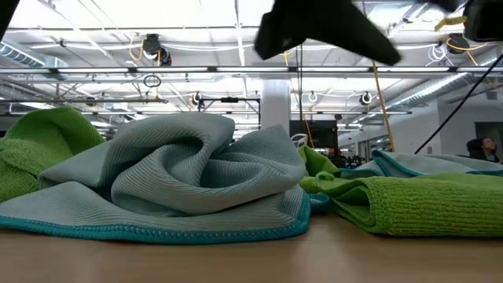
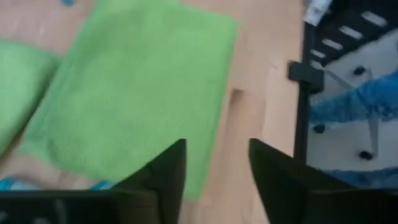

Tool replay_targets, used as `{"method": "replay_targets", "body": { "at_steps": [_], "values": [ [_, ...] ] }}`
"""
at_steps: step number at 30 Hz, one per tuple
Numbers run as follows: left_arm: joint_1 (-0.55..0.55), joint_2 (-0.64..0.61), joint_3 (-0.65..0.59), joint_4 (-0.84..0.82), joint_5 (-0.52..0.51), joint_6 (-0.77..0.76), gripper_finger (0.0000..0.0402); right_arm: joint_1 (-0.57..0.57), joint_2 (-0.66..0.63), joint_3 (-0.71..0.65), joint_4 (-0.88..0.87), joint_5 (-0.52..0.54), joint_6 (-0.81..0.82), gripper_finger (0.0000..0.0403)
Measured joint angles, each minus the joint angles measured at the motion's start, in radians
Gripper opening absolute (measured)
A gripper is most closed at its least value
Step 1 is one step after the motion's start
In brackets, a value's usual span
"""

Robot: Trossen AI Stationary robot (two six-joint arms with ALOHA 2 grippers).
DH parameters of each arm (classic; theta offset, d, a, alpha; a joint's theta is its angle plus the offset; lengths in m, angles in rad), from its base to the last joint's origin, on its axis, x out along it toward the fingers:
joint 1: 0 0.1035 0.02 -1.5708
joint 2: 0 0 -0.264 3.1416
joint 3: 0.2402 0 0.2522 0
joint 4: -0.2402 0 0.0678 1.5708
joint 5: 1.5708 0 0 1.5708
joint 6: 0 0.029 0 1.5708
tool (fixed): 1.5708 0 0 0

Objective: Fold microfiber towels
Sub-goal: Fold the bottom right green microfiber cloth

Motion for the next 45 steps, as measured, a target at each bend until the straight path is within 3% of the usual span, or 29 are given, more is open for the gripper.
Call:
{"method": "replay_targets", "body": {
  "at_steps": [4, 8, 20, 31, 39, 45],
  "values": [
    [-0.037, 0.020, -0.027, 0.004, -0.043, 0.110, 0.0246, 0.007, 0.059, 0.000, 0.110, 0.102, 0.108, 0.0010],
    [-0.075, 0.034, -0.060, -0.026, -0.128, 0.172, 0.0275, 0.034, 0.134, 0.000, 0.206, 0.191, 0.171, 0.0011],
    [-0.093, 0.043, -0.205, 0.170, -0.163, 0.222, 0.0259, 0.131, 0.314, 0.000, 0.519, 0.417, 0.214, 0.0012],
    [-0.090, 0.030, -0.206, 0.188, -0.081, 0.209, 0.0253, 0.160, 0.454, 0.062, 0.452, 0.374, 0.286, 0.0012],
    [-0.097, 0.028, -0.206, 0.183, -0.133, 0.156, 0.0274, 0.163, 0.542, 0.129, 0.335, 0.188, 0.279, 0.0012],
    [-0.081, 0.005, -0.159, 0.197, -0.153, 0.113, 0.0269, 0.184, 0.552, 0.133, 0.309, 0.176, 0.280, 0.0012]
  ]
}}
